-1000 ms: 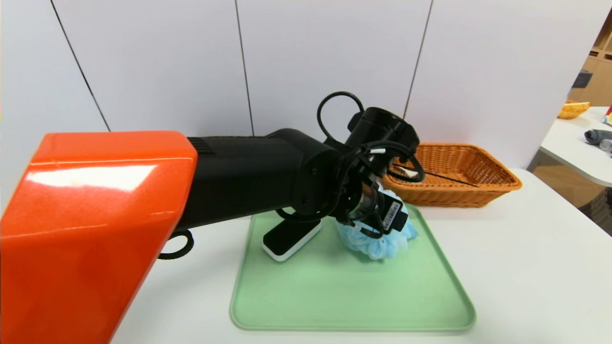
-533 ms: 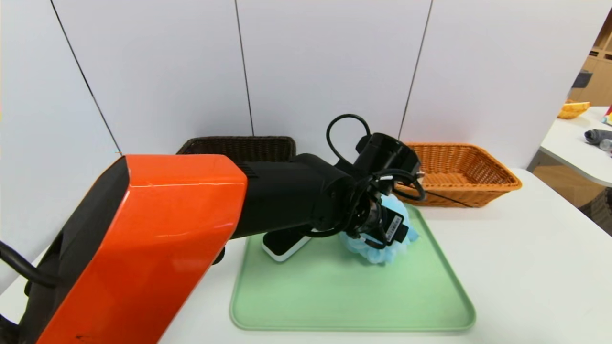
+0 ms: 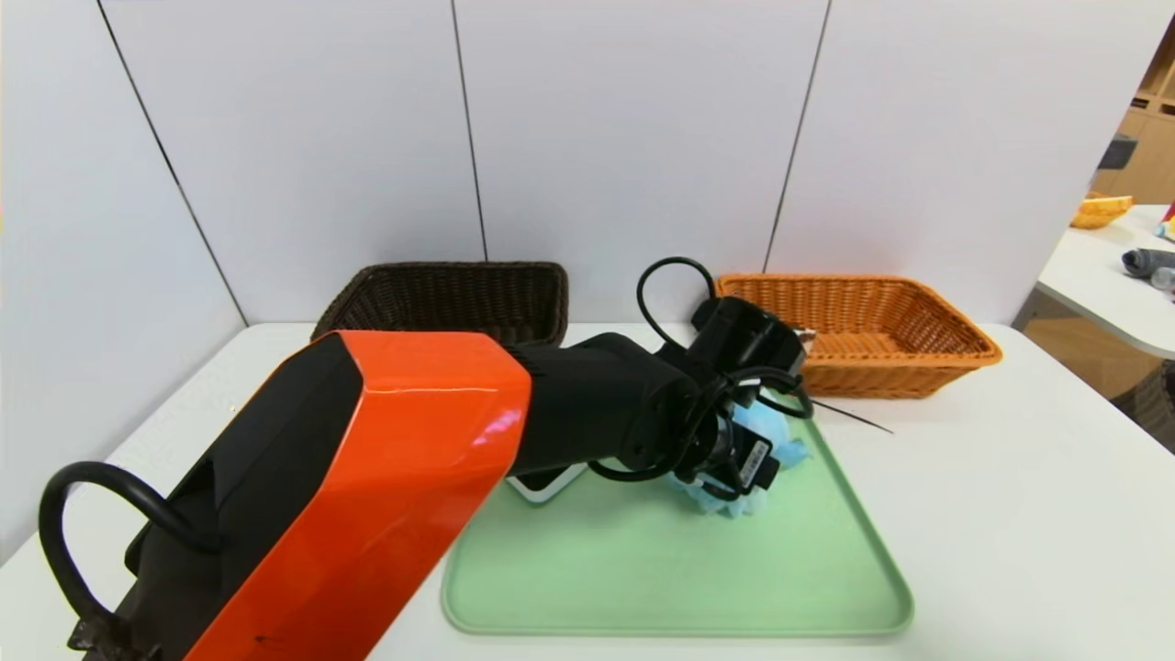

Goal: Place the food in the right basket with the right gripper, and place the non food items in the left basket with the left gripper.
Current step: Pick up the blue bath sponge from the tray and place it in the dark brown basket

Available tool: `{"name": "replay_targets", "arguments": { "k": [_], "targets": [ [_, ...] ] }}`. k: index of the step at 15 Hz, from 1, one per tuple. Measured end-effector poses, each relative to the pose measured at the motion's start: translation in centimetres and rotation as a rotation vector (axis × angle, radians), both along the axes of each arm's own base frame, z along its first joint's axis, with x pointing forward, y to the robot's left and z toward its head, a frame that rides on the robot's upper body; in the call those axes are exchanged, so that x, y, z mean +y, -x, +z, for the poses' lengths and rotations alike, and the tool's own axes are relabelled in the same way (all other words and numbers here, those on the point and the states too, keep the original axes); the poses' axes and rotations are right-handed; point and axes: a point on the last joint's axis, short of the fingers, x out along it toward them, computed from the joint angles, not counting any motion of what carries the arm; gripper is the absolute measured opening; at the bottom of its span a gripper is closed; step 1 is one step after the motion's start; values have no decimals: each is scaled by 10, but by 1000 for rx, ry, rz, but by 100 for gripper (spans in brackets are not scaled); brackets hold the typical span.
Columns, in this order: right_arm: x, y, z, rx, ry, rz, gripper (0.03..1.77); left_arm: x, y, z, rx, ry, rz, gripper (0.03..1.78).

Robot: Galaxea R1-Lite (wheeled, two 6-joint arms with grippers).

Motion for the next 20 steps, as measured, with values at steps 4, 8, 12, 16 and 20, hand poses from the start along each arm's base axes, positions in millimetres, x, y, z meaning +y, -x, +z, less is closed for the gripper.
{"name": "replay_targets", "arguments": {
  "k": [4,8,12,16,20],
  "targets": [
    [0,2,-1,-2,1,3,169,-1,-1,-6,8,-9,1,169],
    [0,4,-4,3,2,7,169,-2,-2,-7,-7,-13,21,150],
    [-1,6,-7,7,4,10,169,-2,-2,-7,-5,0,34,100],
    [-1,6,-8,6,3,12,169,0,0,0,-2,10,41,79],
    [0,7,-9,11,-10,26,169,10,17,34,2,34,45,75]
  ]
}}
